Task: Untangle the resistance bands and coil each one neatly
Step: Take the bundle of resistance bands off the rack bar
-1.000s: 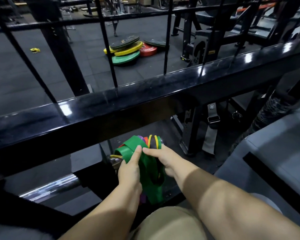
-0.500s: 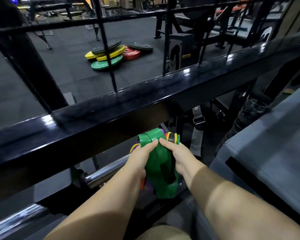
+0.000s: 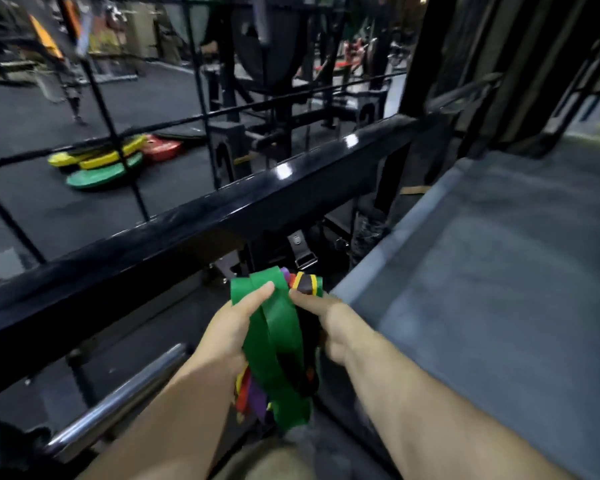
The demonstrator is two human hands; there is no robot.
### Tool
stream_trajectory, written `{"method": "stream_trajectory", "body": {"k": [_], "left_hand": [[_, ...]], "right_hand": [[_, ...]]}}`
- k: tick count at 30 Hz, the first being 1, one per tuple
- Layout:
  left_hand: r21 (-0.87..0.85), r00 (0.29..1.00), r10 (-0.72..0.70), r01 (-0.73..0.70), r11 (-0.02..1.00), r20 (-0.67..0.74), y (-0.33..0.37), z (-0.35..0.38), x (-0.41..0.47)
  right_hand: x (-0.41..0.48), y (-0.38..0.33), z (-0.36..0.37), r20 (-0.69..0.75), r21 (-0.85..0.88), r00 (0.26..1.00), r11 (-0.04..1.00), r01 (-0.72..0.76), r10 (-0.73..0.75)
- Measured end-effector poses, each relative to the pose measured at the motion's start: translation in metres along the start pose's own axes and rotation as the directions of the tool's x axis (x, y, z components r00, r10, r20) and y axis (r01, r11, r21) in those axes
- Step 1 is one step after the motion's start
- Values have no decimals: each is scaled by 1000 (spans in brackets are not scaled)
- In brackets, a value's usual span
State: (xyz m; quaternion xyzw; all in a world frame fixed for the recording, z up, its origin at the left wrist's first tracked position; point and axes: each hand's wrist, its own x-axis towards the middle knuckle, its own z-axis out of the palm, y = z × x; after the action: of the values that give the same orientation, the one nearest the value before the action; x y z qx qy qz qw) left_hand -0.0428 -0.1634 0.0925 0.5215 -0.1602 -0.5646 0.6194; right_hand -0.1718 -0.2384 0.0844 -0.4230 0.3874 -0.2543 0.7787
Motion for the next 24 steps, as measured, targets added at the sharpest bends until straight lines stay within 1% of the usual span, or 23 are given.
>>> {"method": "stream_trajectory", "body": {"k": [4,6,9,11,12,15,17,19,21,24], "left_hand": [[73,996,77,-80,994,35,19,34,-17],[120,990,120,-128,984,68,30,54,-30],[177,984,137,-155,972,111,47,82,-52],[178,968,175,-207,962,181,57,106,-74],[175,954,193,-236,956,231,61,119,-87],[200,929,210,-278,940,306,74,161,-117],[215,909,223,-310,926,352,80,191,-131],[248,905,199,-305,920,376,87,223,-138],[240,881,182,-310,920,437,92,257,-141],[250,867,163,-308,918,472,93,311,-128]], "right_hand": [[-36,-25,-11,-70,-27,986,989,147,-149],[-59,-39,-17,-63,-21,971,973,228,-229],[-98,-65,-25,-51,10,943,944,330,-329],[-123,-84,-30,-59,19,926,927,374,-373],[-136,-93,-34,-83,18,919,922,388,-385],[-174,-121,-50,-165,-20,888,902,432,-429],[-202,-140,-62,-223,-61,856,883,466,-467],[-228,-160,-77,-265,-88,812,852,517,-520],[-250,-182,-96,-315,-114,772,829,547,-553],[-278,-213,-134,-417,-161,700,805,571,-580]]}}
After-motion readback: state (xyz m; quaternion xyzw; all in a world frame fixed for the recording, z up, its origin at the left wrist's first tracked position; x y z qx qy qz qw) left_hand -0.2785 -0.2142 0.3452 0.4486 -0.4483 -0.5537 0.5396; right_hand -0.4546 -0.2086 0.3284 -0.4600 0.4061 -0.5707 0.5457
